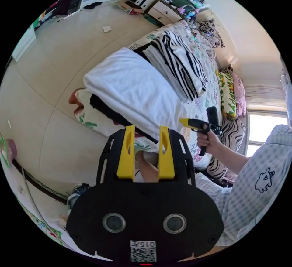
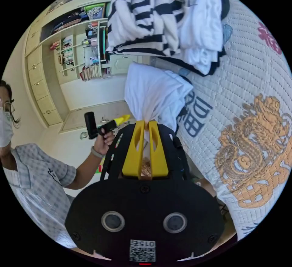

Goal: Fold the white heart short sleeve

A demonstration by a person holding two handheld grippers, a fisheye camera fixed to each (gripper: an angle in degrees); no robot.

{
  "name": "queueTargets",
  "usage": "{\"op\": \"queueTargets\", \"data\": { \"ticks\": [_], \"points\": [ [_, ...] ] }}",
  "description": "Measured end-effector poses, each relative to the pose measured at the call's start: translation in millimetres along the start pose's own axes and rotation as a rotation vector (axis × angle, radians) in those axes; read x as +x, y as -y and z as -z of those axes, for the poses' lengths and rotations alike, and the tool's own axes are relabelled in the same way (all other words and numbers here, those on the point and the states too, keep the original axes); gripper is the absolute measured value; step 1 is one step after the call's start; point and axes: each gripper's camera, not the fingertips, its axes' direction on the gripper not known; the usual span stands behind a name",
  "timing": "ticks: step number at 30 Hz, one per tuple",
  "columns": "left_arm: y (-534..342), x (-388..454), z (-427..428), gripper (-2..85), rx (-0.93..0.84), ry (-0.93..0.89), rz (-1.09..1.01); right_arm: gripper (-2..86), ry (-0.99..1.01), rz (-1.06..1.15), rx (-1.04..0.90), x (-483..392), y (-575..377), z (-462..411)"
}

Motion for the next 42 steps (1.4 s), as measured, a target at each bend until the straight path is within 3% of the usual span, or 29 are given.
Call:
{"op": "queueTargets", "data": {
  "ticks": [9, 13, 16, 21, 23, 25, 27, 31, 34, 38, 42],
  "points": [
    [-50, 59, -34, 13.3, 0.01, -0.098, -0.013, 0.3, 0.353, 0.295, 0.032, -82, -30, 82],
    [-58, 131, -55, 12.1, 0.03, -0.31, -0.113, 0.2, 0.549, 0.425, 0.052, -123, -82, 151],
    [-63, 197, -87, 11.0, -0.004, -0.369, -0.264, 0.2, 0.563, 0.454, 0.161, -131, -127, 217],
    [-67, 285, -193, 11.2, -0.024, -0.4, -0.426, 0.3, 0.389, 0.182, 0.629, -54, -195, 346],
    [-61, 319, -255, 11.6, -0.076, -0.381, -0.413, 0.2, 0.135, -0.126, 0.837, 9, -233, 406],
    [-61, 344, -295, 11.7, -0.101, -0.393, -0.389, -0.1, 0.1, -0.486, 0.892, 59, -267, 434],
    [-69, 370, -329, 12.0, -0.121, -0.353, -0.404, -0.1, 0.142, -0.507, 0.981, 83, -302, 449],
    [-98, 423, -421, 13.4, -0.282, -0.114, -0.485, 0.9, 0.034, -0.469, 0.814, 95, -336, 452],
    [-123, 449, -480, 12.5, -0.406, -0.021, -0.515, 2.4, 0.062, -0.353, 0.661, 92, -338, 433],
    [-128, 467, -538, 1.5, -0.442, 0.199, -0.572, 4.7, -0.081, -0.199, 0.451, 68, -332, 402],
    [-100, 459, -535, -0.2, -0.391, 0.043, -0.529, 6.5, -0.231, -0.047, 0.324, 37, -325, 378]
  ]
}}
